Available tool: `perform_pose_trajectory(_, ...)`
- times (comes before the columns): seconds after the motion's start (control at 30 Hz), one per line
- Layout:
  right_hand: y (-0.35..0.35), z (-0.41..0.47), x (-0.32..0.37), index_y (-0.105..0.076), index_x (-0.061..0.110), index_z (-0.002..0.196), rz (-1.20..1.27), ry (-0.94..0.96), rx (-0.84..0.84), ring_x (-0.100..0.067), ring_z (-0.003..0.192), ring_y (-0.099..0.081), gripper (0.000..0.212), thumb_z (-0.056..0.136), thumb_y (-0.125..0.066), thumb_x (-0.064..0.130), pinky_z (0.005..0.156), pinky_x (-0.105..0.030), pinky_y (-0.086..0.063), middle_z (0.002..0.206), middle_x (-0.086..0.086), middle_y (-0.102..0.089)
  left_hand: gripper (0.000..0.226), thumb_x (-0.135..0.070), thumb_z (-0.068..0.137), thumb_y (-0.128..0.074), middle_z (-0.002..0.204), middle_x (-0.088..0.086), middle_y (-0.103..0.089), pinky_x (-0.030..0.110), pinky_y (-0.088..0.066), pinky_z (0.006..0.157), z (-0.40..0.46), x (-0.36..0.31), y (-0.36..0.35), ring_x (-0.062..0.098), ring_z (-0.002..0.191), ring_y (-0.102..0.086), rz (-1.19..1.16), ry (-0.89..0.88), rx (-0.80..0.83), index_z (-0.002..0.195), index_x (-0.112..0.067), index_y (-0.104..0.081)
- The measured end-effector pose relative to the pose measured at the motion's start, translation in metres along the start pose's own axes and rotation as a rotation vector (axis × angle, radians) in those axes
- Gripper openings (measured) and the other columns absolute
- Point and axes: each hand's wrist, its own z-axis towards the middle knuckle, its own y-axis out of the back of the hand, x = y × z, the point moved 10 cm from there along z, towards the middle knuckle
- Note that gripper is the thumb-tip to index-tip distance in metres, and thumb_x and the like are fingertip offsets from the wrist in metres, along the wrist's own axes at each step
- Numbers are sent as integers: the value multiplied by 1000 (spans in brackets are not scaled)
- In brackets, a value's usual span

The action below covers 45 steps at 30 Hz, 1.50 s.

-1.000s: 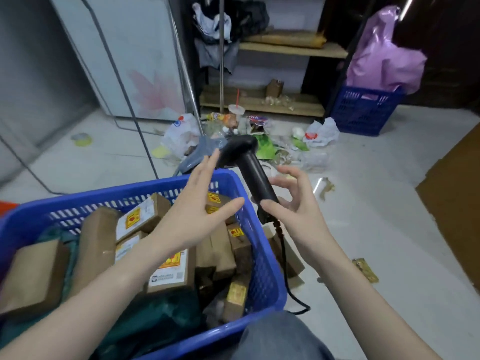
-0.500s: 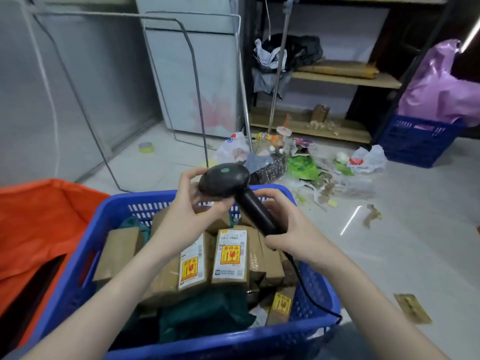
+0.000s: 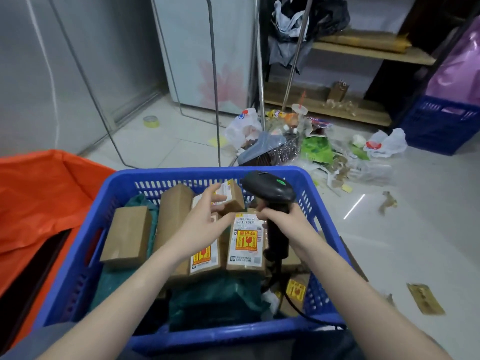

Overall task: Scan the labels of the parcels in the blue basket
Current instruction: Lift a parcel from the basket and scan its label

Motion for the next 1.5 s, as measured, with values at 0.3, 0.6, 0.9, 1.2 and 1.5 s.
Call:
perform_pose_trajectory(0.3,-3,29,-54,-74,19,82,100,-184,6,-27,101,-66,12,76,-68,10,93,-47,-52,107,-10,-72,49,-27,94,-52,140,2,-47,12,-36,78,23,65,-46,5,111,-44,229,142,219,138,-17,-35)
perform_pose_trajectory(0.6,0,38,-64,-69,13,100,113,-297,5,-28,104,-64,23,76,-68,13,96,-49,-50,107,-10,-70,51,-27,96,-44,118,-6,-56,17,-47,76,28,96,-68,4,96,-59,42,313,351,142,-21,-23)
perform_pose_trajectory(0.9,8,42,-22,-71,13,90,269,-104,-24,-30,105,-64,17,75,-67,5,86,-42,-53,107,-10,-70,61,-19,94,-50,120,-15,-50,1,-44,60,36,54,-34,-13,85,-54,-128,161,93,146,-26,-18)
perform_pose_trajectory(1.2,-4,42,16,-62,-2,120,487,29,128,-30,113,-66,51,71,-65,8,104,-46,-45,119,-18,-70,92,-23,78,-74,144,-5,-32,8,-48,65,26,26,27,8,122,-48,-172,25,-246,147,-31,-13)
perform_pose_trajectory(1.5,-5,20,46,-57,-1,120,650,93,213,-28,112,-67,38,83,-53,4,98,-36,-50,120,-14,-71,68,-35,82,-66,109,-6,-68,8,-51,61,29,15,36,2,89,-68,-283,87,-133,141,-32,-35)
